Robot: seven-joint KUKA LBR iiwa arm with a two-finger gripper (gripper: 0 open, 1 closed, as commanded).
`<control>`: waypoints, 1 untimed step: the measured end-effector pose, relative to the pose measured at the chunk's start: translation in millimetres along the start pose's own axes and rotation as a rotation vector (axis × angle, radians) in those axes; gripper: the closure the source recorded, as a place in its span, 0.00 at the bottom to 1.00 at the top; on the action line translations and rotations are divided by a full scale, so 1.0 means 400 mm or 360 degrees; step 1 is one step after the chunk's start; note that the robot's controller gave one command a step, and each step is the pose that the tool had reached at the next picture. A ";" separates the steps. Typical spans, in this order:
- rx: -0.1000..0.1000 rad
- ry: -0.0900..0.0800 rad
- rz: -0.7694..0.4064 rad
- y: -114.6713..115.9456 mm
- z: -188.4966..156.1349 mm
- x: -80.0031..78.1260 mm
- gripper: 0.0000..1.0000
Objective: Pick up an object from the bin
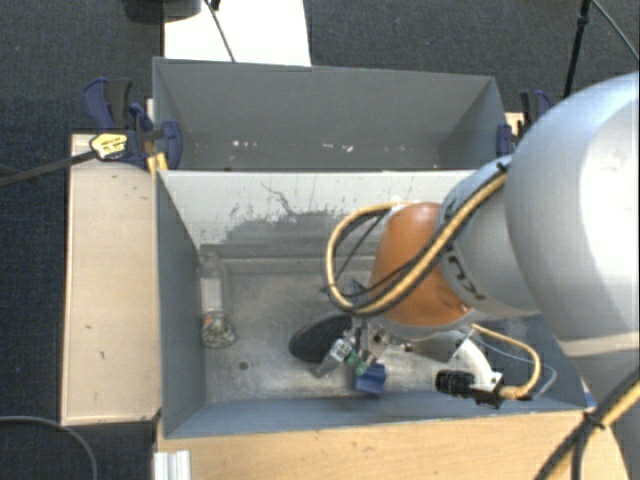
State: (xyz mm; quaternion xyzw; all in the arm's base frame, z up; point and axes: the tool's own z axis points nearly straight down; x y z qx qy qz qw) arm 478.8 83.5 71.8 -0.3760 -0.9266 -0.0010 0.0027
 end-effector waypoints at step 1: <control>-0.0007 -0.0014 -0.0005 0.002 -0.152 -0.001 1.00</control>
Offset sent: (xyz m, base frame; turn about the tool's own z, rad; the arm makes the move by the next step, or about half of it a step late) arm -0.0001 0.0000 0.0578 0.0000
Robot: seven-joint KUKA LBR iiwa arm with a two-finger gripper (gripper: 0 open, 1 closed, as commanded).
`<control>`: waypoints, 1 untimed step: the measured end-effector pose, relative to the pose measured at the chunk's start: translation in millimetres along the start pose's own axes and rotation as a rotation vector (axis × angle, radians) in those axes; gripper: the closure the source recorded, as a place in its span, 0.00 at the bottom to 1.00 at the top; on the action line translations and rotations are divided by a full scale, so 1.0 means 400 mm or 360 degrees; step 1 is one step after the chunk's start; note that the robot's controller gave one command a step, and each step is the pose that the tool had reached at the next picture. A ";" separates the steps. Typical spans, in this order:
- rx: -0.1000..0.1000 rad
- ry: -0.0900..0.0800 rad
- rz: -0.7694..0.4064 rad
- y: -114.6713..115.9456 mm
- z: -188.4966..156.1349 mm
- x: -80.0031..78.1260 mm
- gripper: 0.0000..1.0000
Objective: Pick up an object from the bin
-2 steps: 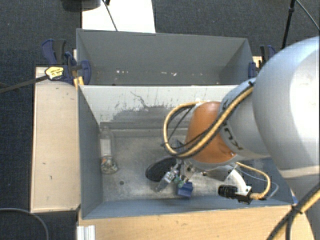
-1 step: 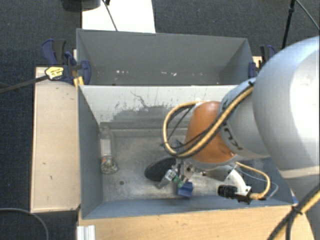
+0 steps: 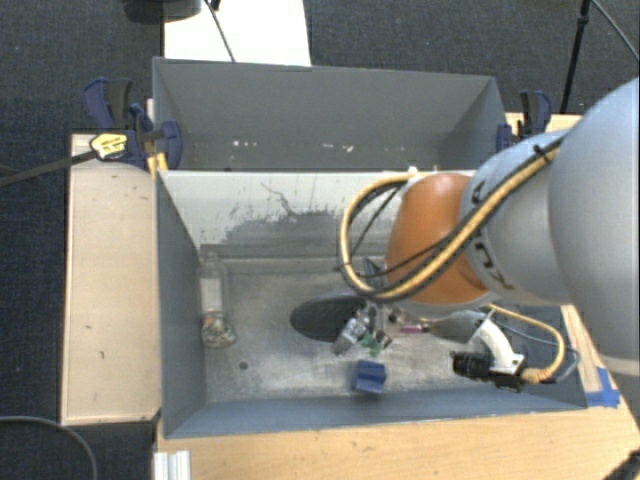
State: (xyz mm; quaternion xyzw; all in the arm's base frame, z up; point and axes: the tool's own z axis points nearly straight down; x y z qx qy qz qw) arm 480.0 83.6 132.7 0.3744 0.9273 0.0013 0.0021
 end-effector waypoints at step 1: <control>0.0005 0.0003 -0.0004 0.000 -0.012 0.000 1.00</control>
Offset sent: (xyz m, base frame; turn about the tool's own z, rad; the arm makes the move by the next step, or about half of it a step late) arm -0.0001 0.0001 0.0048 0.0000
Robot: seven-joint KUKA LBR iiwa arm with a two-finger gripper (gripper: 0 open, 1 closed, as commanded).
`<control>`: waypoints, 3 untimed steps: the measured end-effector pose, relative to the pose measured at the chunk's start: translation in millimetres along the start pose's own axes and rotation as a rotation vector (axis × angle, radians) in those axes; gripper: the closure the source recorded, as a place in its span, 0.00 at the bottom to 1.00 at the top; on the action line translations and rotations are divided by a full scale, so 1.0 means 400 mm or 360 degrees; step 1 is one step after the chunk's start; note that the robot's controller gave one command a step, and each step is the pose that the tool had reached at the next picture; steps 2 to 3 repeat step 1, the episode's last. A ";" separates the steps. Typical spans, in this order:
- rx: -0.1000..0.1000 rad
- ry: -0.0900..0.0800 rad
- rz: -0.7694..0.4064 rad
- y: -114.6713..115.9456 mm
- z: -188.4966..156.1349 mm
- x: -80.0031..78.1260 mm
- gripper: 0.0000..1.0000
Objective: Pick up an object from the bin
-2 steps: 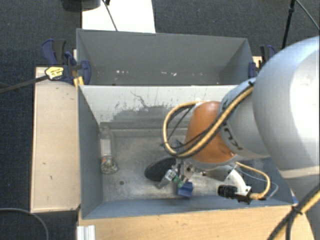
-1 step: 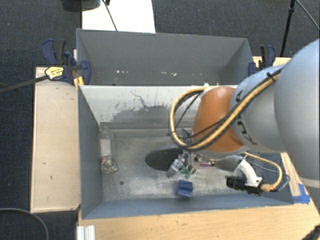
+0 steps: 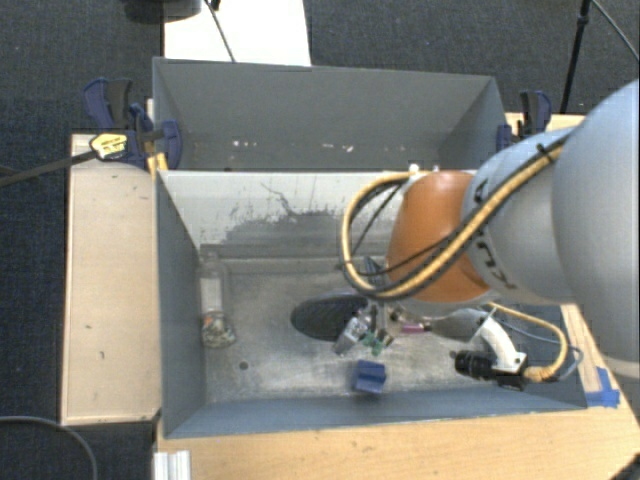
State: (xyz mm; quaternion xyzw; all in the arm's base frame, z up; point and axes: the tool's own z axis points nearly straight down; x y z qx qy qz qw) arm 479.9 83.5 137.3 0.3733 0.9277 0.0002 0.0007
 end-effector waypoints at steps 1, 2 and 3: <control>-0.0004 -0.0003 -0.0008 0.002 -0.134 -0.003 1.00; -0.0004 -0.0003 -0.0008 0.002 -0.134 -0.003 1.00; -0.0004 -0.0003 -0.0008 0.002 -0.134 -0.003 1.00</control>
Offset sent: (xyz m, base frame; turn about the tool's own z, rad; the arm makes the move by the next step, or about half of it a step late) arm 0.0001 -0.0002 0.0511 0.0000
